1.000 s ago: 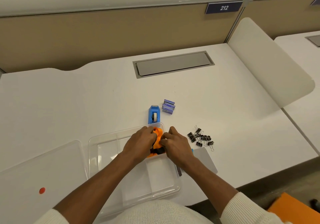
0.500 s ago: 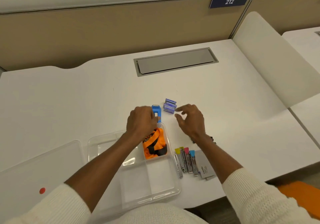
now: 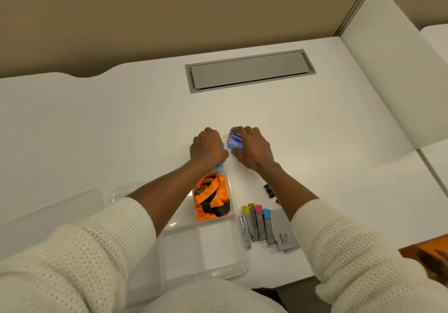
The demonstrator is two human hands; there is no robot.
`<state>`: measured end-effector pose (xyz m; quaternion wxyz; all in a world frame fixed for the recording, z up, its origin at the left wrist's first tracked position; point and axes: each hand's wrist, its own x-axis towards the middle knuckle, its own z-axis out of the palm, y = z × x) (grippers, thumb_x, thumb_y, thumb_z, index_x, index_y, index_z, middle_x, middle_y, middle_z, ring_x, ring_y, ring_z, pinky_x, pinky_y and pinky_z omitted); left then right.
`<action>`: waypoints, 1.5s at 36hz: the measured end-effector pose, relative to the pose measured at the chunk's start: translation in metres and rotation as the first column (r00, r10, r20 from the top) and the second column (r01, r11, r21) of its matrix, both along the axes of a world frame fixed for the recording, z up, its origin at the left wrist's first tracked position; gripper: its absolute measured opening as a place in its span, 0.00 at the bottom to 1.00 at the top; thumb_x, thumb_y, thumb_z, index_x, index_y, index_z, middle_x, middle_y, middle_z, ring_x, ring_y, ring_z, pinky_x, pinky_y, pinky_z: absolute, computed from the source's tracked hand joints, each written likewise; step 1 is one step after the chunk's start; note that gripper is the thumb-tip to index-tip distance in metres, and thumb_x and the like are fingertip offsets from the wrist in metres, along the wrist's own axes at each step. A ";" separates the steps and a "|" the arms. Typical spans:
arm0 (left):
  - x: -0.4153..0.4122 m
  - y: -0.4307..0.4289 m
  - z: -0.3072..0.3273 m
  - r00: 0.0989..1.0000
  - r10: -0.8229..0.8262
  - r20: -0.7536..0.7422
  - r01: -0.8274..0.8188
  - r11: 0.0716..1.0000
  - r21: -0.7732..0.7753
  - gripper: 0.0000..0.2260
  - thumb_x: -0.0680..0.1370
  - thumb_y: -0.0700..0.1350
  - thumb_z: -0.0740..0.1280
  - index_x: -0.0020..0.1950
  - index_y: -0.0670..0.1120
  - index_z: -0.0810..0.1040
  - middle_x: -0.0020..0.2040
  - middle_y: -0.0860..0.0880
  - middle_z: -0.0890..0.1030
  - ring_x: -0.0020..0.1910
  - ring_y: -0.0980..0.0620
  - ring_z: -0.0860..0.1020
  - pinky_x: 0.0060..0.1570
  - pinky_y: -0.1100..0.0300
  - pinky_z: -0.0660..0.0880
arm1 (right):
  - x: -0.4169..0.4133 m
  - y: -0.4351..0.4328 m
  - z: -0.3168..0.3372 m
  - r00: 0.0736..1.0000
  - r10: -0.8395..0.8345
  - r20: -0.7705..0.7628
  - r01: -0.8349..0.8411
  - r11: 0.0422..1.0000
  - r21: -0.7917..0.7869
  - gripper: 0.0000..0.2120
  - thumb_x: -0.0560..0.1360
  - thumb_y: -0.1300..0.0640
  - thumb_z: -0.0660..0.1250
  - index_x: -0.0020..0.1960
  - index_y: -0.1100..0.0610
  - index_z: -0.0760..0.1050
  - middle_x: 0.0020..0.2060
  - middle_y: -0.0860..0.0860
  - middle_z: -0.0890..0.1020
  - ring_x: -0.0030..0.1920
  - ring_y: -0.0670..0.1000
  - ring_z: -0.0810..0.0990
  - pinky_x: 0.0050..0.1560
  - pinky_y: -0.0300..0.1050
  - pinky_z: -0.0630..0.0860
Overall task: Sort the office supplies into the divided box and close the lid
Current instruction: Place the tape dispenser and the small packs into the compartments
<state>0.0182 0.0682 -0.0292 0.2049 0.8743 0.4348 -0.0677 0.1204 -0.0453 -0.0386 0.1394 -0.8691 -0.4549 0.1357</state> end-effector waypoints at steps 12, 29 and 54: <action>-0.004 0.006 0.019 0.988 0.114 0.103 -0.104 0.990 -0.098 0.26 0.70 0.57 0.79 0.58 0.42 0.76 0.54 0.43 0.81 0.44 0.49 0.72 0.42 0.55 0.69 | -0.011 -0.002 0.008 0.953 -0.237 -0.188 0.278 0.932 0.232 0.28 0.72 0.46 0.78 0.67 0.54 0.75 0.57 0.55 0.84 0.54 0.55 0.81 0.48 0.47 0.79; -0.143 0.002 0.110 0.936 0.290 0.197 -0.285 0.957 -0.055 0.24 0.67 0.55 0.79 0.55 0.45 0.76 0.49 0.47 0.78 0.45 0.46 0.76 0.40 0.55 0.68 | -0.122 -0.074 0.078 0.930 -0.132 -0.343 0.268 0.881 0.390 0.25 0.70 0.45 0.77 0.64 0.44 0.73 0.50 0.41 0.83 0.48 0.44 0.82 0.45 0.49 0.83; -0.164 -0.048 0.029 0.977 0.212 -0.006 -0.212 0.977 0.026 0.18 0.71 0.51 0.78 0.55 0.44 0.78 0.47 0.46 0.81 0.40 0.49 0.73 0.38 0.57 0.70 | -0.209 -0.125 0.032 0.985 0.168 -0.025 -0.170 0.969 -0.181 0.27 0.79 0.48 0.69 0.74 0.52 0.66 0.67 0.51 0.76 0.64 0.53 0.74 0.55 0.46 0.79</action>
